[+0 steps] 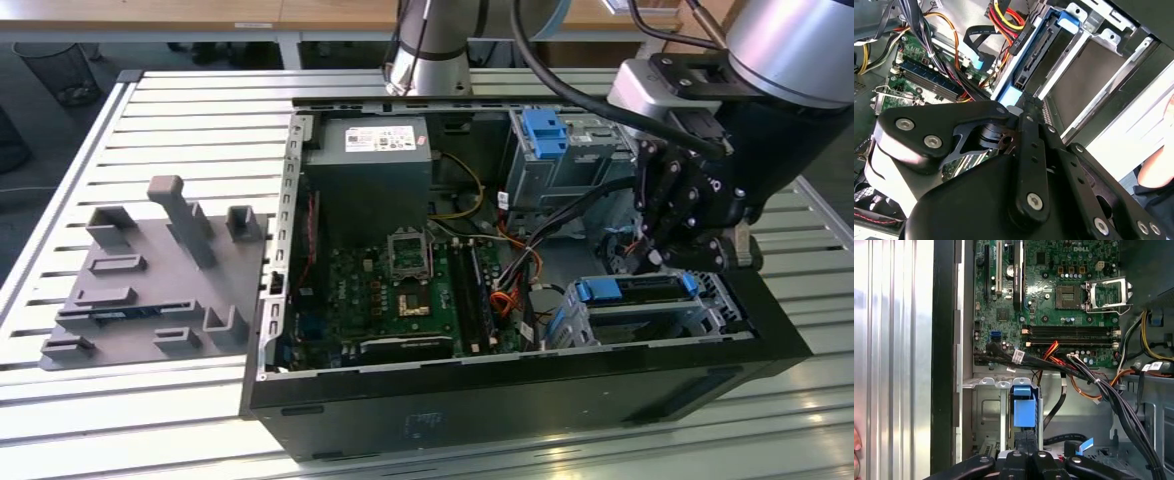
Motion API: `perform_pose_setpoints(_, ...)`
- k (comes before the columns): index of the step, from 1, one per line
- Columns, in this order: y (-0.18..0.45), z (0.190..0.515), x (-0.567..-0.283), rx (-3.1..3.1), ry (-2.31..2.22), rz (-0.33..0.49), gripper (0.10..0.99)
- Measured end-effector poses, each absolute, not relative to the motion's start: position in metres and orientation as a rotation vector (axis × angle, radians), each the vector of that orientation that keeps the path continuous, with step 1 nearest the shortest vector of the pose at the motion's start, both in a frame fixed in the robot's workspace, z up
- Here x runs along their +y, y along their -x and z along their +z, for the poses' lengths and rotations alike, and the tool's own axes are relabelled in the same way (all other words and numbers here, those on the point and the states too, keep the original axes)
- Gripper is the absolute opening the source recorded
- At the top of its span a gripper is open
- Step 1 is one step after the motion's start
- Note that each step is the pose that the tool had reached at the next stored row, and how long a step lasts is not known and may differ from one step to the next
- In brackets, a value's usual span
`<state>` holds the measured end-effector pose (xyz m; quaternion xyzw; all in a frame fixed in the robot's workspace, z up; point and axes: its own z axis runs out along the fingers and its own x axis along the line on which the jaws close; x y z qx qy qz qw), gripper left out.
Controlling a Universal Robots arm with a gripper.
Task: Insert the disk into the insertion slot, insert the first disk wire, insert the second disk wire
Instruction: 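Insert the first disk wire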
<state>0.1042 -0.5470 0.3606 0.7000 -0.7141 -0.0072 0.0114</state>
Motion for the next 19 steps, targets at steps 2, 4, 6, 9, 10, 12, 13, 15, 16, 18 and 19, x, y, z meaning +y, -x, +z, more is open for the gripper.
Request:
perform_pose_setpoints(2,-0.1051,0.3606,-0.5471,-2.227,-2.183,-0.022,0.106)
perform_pose_setpoints(4,-0.1062,0.3606,-0.547,-2.227,-2.183,-0.022,0.106)
perform_pose_setpoints(6,-0.1068,0.3604,-0.547,-2.227,-2.183,-0.023,0.106)
perform_pose_setpoints(9,-0.1084,0.3604,-0.546,-2.227,-2.183,-0.022,0.106)
perform_pose_setpoints(10,-0.1088,0.3605,-0.5453,-2.227,-2.183,-0.022,0.106)
perform_pose_setpoints(12,-0.109,0.3606,-0.5433,-2.227,-2.183,-0.023,0.106)
perform_pose_setpoints(13,-0.1092,0.3607,-0.5424,-2.227,-2.183,-0.022,0.106)
perform_pose_setpoints(15,-0.1095,0.3614,-0.5407,-2.227,-2.183,-0.022,0.106)
perform_pose_setpoints(16,-0.1097,0.3617,-0.54,-2.227,-2.183,-0.022,0.106)
perform_pose_setpoints(18,-0.11,0.3619,-0.5387,-2.227,-2.183,-0.023,0.106)
perform_pose_setpoints(19,-0.1102,0.3618,-0.5384,-2.227,-2.183,-0.023,0.106)
